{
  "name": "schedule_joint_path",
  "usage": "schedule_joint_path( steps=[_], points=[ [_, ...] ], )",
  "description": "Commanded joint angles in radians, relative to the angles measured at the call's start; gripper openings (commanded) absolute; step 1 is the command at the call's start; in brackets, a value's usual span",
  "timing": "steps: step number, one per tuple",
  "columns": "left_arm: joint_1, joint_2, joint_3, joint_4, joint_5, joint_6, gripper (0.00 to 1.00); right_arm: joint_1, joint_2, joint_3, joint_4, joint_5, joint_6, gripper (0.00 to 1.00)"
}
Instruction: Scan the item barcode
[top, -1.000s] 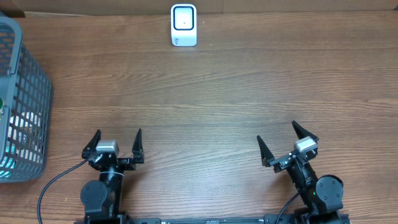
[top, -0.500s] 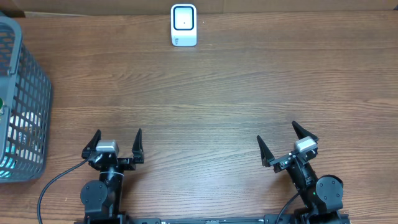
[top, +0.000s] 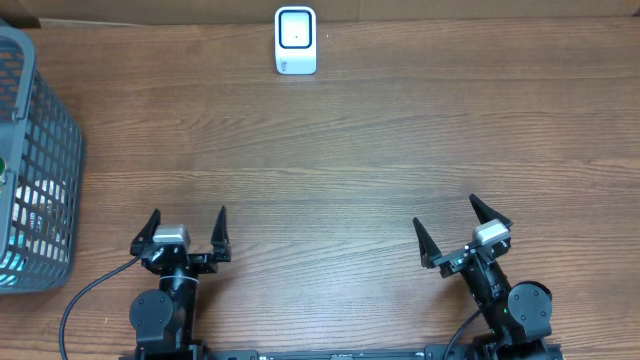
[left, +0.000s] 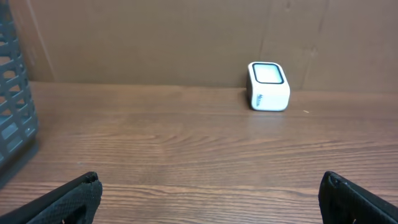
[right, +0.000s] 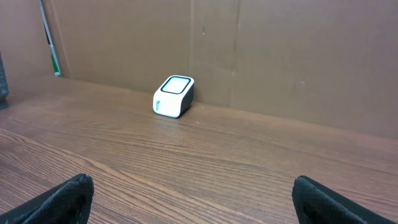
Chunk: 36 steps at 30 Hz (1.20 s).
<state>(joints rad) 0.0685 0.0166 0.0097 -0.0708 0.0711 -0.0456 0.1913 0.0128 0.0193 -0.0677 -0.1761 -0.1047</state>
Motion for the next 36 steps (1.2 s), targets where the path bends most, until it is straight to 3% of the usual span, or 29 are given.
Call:
schedule_joint_path(
  steps=[1, 4, 11, 21, 29, 36],
  points=[
    [-0.003, -0.012, -0.002, 0.031, 0.118, -0.006, 1.0, -0.002, -0.01, -0.011, 0.003, 0.006, 0.004, 1.0],
    [-0.003, -0.012, 0.029, 0.04, 0.195, -0.01, 1.0, -0.002, -0.01, -0.011, 0.003, 0.006, 0.004, 1.0],
    [-0.003, 0.056, 0.212, -0.055, 0.195, -0.029, 1.0, -0.002, -0.01, -0.011, 0.003, 0.006, 0.004, 1.0],
    [-0.003, 0.465, 0.63, -0.218, 0.275, -0.029, 1.0, -0.002, -0.01, -0.011, 0.003, 0.006, 0.004, 1.0],
    [-0.003, 0.948, 1.21, -0.687, 0.423, 0.022, 1.0, -0.002, -0.01, -0.011, 0.003, 0.006, 0.004, 1.0],
    [-0.003, 1.337, 1.767, -1.161, 0.428, 0.053, 1.0, -0.002, -0.01, -0.011, 0.003, 0.006, 0.004, 1.0]
  ],
)
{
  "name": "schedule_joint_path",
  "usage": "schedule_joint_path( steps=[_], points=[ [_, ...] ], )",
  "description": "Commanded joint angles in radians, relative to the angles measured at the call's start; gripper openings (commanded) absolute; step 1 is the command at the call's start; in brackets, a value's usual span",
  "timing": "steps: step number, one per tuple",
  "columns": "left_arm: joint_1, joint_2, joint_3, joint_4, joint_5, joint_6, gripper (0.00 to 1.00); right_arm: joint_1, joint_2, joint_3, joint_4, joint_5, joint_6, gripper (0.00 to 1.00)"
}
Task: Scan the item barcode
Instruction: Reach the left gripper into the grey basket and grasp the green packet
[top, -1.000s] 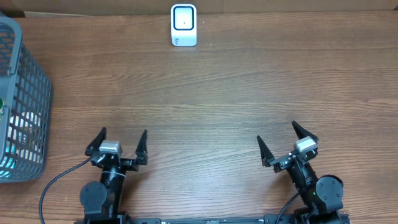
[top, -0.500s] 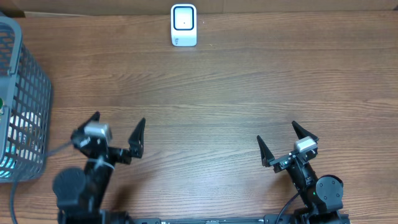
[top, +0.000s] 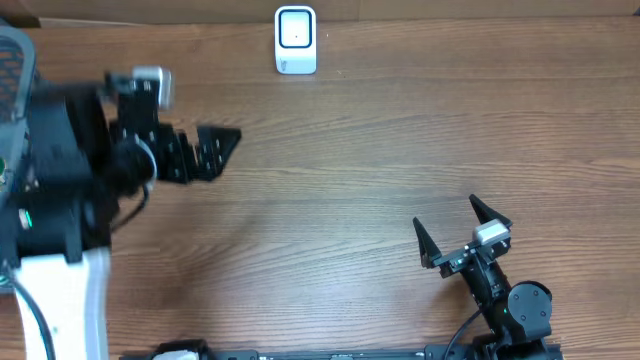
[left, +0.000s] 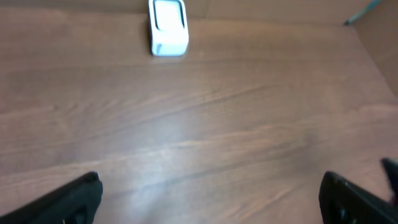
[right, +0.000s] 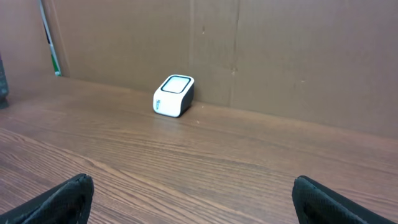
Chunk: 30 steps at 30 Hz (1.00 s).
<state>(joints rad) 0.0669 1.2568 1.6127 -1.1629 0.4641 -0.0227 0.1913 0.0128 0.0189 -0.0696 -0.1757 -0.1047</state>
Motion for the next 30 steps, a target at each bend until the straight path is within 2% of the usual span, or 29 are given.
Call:
schedule_joint_path(
  steps=[1, 3, 7, 10, 14, 18, 20, 22, 25, 26, 30],
  points=[
    [-0.002, 0.134, 0.215, -0.099, 0.032, 0.03, 1.0, -0.002, -0.01, -0.011, 0.005, 0.006, 0.004, 1.0],
    [-0.002, 0.193, 0.273, -0.113, 0.051, 0.019, 1.0, -0.002, -0.01, -0.011, 0.005, 0.006, 0.004, 1.0],
    [-0.001, 0.251, 0.277, -0.094, 0.114, 0.02, 1.0, -0.002, -0.01, -0.011, 0.005, 0.006, 0.004, 1.0],
    [0.018, 0.26, 0.277, -0.066, 0.089, -0.015, 1.0, -0.002, -0.01, -0.011, 0.005, 0.006, 0.004, 1.0],
    [0.11, 0.259, 0.346, -0.055, -0.054, -0.225, 0.96, -0.002, -0.01, -0.011, 0.005, 0.006, 0.004, 1.0],
    [0.275, 0.259, 0.479, -0.048, -0.143, -0.278, 1.0, -0.002, -0.01, -0.011, 0.005, 0.006, 0.004, 1.0],
    [0.388, 0.259, 0.538, -0.049, -0.236, -0.357, 1.0, -0.002, -0.01, -0.011, 0.005, 0.006, 0.004, 1.0],
    [0.523, 0.259, 0.552, -0.062, -0.326, -0.459, 1.0, -0.002, -0.01, -0.011, 0.005, 0.006, 0.004, 1.0],
    [0.62, 0.263, 0.537, -0.13, -0.429, -0.52, 1.0, -0.002, -0.01, -0.011, 0.005, 0.006, 0.004, 1.0],
    [0.657, 0.269, 0.523, -0.172, -0.503, -0.573, 1.0, -0.002, -0.01, -0.011, 0.005, 0.006, 0.004, 1.0],
    [0.691, 0.304, 0.48, -0.212, -0.615, -0.559, 1.0, -0.002, -0.01, -0.011, 0.005, 0.006, 0.004, 1.0]
  ],
)
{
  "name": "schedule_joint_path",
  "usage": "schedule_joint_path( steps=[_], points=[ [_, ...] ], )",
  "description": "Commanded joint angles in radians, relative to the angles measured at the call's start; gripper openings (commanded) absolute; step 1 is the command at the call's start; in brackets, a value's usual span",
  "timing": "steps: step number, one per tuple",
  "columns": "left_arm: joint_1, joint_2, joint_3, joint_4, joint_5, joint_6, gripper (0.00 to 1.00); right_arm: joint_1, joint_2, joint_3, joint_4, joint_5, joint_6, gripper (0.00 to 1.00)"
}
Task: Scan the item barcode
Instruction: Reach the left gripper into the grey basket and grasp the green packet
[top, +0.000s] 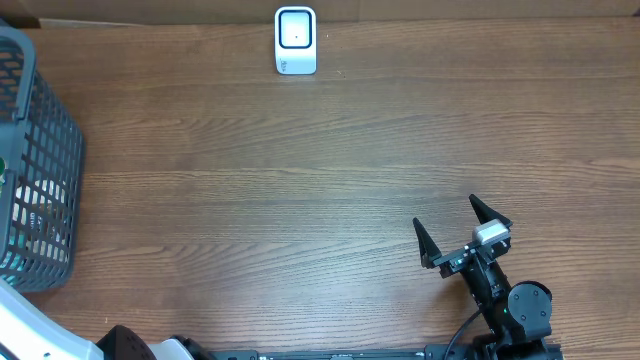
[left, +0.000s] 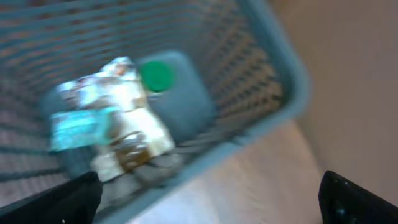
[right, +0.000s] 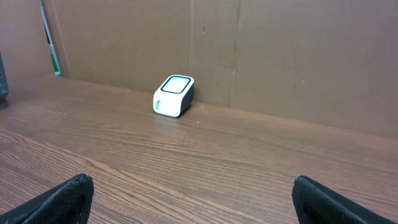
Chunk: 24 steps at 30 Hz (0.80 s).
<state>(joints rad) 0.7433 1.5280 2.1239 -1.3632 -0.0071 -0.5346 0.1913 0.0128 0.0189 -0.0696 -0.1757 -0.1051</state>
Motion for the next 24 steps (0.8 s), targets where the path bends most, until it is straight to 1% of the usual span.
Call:
schedule_joint_path(
  steps=[1, 4, 7, 14, 16, 18, 22, 24],
  points=[
    [0.018, 0.05, -0.039, -0.021, -0.161, -0.03, 1.0, -0.002, -0.01, -0.011, 0.005, 0.006, 0.004, 1.0],
    [0.022, 0.108, -0.048, -0.075, -0.232, -0.012, 0.92, -0.002, -0.01, -0.011, 0.005, 0.006, 0.004, 1.0],
    [0.026, 0.174, -0.048, -0.11, -0.293, -0.012, 0.9, -0.002, -0.01, -0.011, 0.005, 0.006, 0.004, 1.0],
    [0.062, 0.317, -0.048, -0.129, -0.27, -0.011, 0.84, -0.002, -0.01, -0.011, 0.005, 0.006, 0.004, 1.0],
    [0.075, 0.349, -0.048, -0.132, -0.256, -0.011, 0.72, -0.002, -0.01, -0.011, 0.005, 0.006, 0.004, 1.0],
    [0.092, 0.378, -0.048, -0.14, -0.255, -0.011, 0.67, -0.002, -0.01, -0.011, 0.005, 0.006, 0.004, 1.0],
    [0.142, 0.427, -0.058, -0.143, -0.257, 0.005, 0.65, -0.002, -0.01, -0.011, 0.005, 0.006, 0.004, 1.0],
    [0.167, 0.448, -0.066, -0.132, -0.254, 0.032, 0.65, -0.002, -0.01, -0.011, 0.005, 0.006, 0.004, 1.0]
  ],
)
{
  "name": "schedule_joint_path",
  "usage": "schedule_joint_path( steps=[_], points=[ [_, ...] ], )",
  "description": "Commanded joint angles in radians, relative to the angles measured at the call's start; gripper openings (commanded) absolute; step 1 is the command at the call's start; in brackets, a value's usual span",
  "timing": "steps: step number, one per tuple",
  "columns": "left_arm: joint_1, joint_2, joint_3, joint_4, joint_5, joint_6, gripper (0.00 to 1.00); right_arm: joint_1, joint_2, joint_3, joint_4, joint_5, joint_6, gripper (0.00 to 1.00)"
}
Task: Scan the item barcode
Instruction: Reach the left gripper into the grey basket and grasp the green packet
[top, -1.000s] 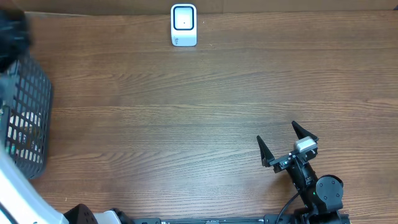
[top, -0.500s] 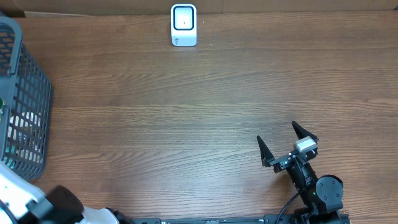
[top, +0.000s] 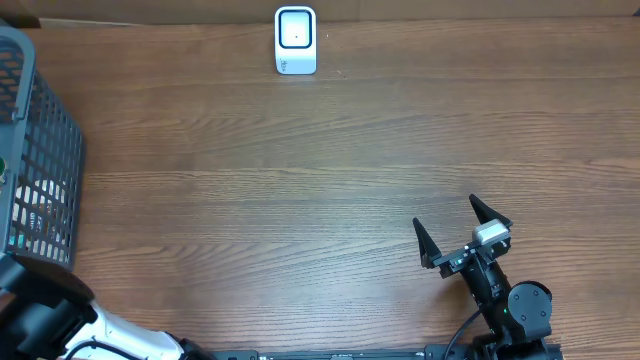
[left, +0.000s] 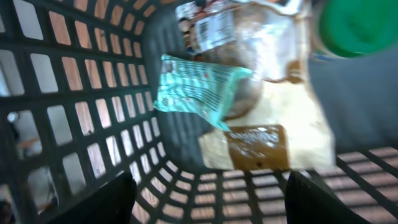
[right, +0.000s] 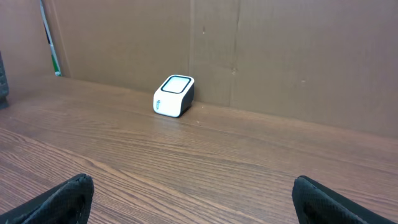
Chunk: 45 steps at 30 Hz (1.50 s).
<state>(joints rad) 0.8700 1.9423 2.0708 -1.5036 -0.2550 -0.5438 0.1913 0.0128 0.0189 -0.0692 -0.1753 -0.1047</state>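
The left wrist view looks down into the grey mesh basket (left: 93, 93). In it lie a teal packet (left: 199, 87), a clear bag with a brown label (left: 261, 134) and a grey container with a green cap (left: 357, 25). My left gripper (left: 214, 205) is open close above them, holding nothing. The white scanner (top: 295, 40) stands at the table's far edge and also shows as the scanner (right: 174, 95) in the right wrist view. My right gripper (top: 462, 235) rests open and empty at the front right.
The basket (top: 45, 140) stands at the table's left edge. A dark part of the left arm (top: 40, 315) shows at the overhead view's bottom left corner. A brown cardboard wall (right: 280, 56) backs the table behind the scanner.
The left wrist camera saw the basket's rim and the items from higher up. Now it is down between the basket walls, close over the teal packet and the bag. The right arm is unchanged.
Both grippers rested open at the table's front, facing the scanner. Then the left arm was raised at the table's left, near the basket. Then its camera looked into the basket from above, and now it is low inside it. The right arm never moved.
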Motion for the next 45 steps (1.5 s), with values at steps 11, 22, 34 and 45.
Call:
schedule_joint_path(
  steps=[11, 22, 34, 45],
  points=[
    [0.045, 0.165, -0.03, 0.051, -0.01, 0.132, 0.59, -0.002, -0.01, -0.011, 0.005, 0.006, 0.004, 1.0],
    [0.045, 0.294, -0.034, 0.089, -0.017, 0.109, 0.51, -0.002, -0.01, -0.011, 0.005, 0.006, 0.004, 1.0],
    [0.031, 0.391, -0.034, 0.129, -0.006, 0.109, 0.45, -0.002, -0.01, -0.011, 0.005, 0.006, 0.004, 1.0],
    [0.031, 0.401, -0.021, 0.105, -0.002, 0.109, 0.04, -0.002, -0.01, -0.011, 0.005, 0.006, 0.004, 1.0]
  ],
)
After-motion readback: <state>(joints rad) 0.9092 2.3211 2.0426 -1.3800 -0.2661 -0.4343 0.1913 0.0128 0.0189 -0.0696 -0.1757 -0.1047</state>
